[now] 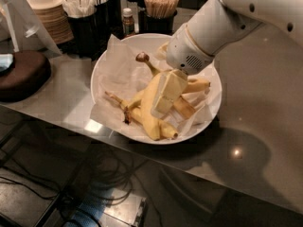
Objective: Pick banana from white bowl
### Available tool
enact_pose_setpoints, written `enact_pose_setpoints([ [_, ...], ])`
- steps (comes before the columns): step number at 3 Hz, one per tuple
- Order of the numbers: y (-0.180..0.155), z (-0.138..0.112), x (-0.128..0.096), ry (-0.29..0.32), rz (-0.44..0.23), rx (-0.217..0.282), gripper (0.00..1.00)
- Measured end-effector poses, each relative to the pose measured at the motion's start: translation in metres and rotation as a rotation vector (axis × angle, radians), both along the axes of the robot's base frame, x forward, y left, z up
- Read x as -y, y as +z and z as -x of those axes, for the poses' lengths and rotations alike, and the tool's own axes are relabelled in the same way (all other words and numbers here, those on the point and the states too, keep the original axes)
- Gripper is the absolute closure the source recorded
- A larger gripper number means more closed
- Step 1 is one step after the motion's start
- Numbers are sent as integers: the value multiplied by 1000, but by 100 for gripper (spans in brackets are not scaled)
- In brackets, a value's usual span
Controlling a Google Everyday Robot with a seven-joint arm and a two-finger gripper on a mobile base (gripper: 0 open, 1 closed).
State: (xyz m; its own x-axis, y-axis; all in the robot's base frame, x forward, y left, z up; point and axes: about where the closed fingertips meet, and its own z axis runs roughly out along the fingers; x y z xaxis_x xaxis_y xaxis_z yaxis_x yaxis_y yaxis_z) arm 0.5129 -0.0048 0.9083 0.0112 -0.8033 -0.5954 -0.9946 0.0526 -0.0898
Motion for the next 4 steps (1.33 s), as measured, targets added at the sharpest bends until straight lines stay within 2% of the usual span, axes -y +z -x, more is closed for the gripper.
enact_pose_setpoints([
  [2,-22,-21,22,-35,0,-78,0],
  [3,-23,-22,23,-35,0,-80,0],
  [4,-23,-22,23,-35,0,-80,19],
])
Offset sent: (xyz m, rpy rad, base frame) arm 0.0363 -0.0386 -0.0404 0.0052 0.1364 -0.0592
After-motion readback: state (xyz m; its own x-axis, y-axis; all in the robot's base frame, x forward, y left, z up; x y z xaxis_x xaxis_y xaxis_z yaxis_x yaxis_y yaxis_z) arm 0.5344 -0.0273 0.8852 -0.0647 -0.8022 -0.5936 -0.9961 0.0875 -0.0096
